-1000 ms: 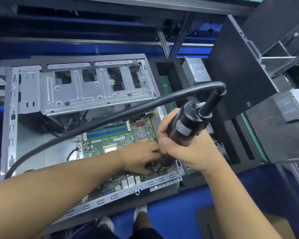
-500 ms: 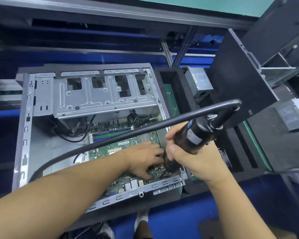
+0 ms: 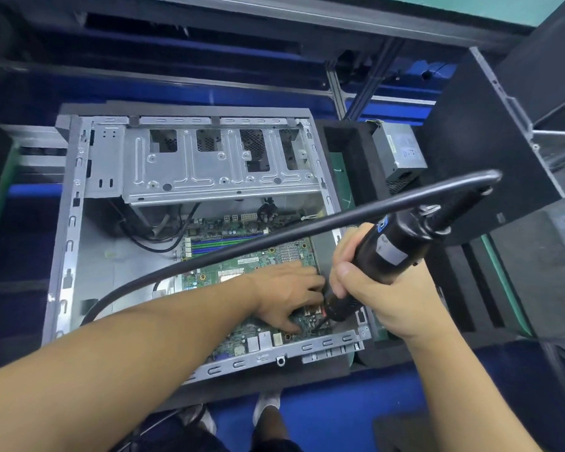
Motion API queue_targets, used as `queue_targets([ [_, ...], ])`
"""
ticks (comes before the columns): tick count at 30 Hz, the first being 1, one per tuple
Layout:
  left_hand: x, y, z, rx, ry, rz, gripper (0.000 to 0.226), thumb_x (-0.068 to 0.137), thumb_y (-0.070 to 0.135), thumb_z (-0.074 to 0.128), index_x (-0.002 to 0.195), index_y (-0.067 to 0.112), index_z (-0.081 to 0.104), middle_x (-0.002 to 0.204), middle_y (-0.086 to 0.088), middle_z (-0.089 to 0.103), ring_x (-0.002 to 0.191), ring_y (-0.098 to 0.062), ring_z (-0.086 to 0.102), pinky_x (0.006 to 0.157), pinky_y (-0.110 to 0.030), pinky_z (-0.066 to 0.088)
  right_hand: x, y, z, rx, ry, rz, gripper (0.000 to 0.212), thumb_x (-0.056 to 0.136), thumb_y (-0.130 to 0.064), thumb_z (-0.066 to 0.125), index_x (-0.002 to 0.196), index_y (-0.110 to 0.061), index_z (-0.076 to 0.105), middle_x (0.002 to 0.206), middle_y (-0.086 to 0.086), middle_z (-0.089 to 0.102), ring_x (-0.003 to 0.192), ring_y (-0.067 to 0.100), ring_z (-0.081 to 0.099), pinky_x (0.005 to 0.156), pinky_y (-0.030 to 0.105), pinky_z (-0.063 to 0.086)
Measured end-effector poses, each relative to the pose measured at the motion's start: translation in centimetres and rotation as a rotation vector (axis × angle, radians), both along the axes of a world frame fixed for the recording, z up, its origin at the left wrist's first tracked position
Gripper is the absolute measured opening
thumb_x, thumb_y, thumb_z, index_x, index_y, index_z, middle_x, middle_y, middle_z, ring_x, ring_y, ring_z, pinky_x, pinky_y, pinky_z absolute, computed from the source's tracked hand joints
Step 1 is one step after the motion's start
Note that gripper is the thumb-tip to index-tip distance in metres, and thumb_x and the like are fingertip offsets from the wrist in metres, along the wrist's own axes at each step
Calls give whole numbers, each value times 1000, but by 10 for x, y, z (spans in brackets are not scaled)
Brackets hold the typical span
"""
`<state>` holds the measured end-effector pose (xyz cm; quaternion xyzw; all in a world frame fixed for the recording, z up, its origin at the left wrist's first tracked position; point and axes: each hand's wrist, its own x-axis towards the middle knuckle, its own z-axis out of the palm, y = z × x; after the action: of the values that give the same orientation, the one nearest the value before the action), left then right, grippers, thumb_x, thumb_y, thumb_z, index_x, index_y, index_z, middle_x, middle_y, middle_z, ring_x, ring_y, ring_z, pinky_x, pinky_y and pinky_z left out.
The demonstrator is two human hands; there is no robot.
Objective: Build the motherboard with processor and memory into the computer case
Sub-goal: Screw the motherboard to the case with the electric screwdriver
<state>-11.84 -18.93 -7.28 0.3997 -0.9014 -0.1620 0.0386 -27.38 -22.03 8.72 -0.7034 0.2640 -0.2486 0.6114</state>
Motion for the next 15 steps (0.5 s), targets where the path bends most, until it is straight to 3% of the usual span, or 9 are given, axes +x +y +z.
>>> queue_targets([
  [3, 0, 0, 0, -34, 26, -2, 59, 73, 62, 64, 110, 17, 61, 109, -3, 58, 101, -22, 52, 90, -42, 48, 2, 0, -1, 59, -11, -49, 10, 78, -9, 67, 84, -17, 63, 72, -5, 62, 65, 18, 58, 71, 36, 50],
  [6, 0, 2, 3, -105, 92, -11, 50, 67, 59, 71, 92, 16, 62, 95, -3, 59, 89, -23, 54, 81, -41, 53, 2, -1, 0, 36, -12, -2, 10, 78, -13, 63, 76, -22, 60, 69, 1, 58, 61, 22, 55, 66, 39, 49],
  [10, -2, 4, 8, -156, 75, 26, 48, 60, 63, 74, 78, 20, 63, 82, 4, 58, 74, -13, 49, 73, -28, 54, 1, -3, 0, 60, 7, -17, 10, 77, -16, 65, 81, -26, 64, 73, -1, 60, 64, 18, 57, 69, 35, 50],
  [13, -10, 2, 6, -45, 3, 78, 55, 70, 62, 67, 102, 17, 63, 101, 1, 59, 91, -16, 50, 87, -35, 50, 3, -5, 8, 53, -16, -46, 14, 77, -19, 67, 86, -29, 68, 78, -2, 62, 68, 20, 58, 74, 39, 49],
  [15, -10, -3, 16, 31, 1, 115, 55, 73, 57, 65, 110, 18, 58, 108, 1, 58, 97, -18, 50, 91, -33, 46, 7, -7, 24, 33, -77, -48, 14, 79, -16, 68, 87, -27, 67, 75, -1, 61, 64, 23, 56, 68, 42, 50],
])
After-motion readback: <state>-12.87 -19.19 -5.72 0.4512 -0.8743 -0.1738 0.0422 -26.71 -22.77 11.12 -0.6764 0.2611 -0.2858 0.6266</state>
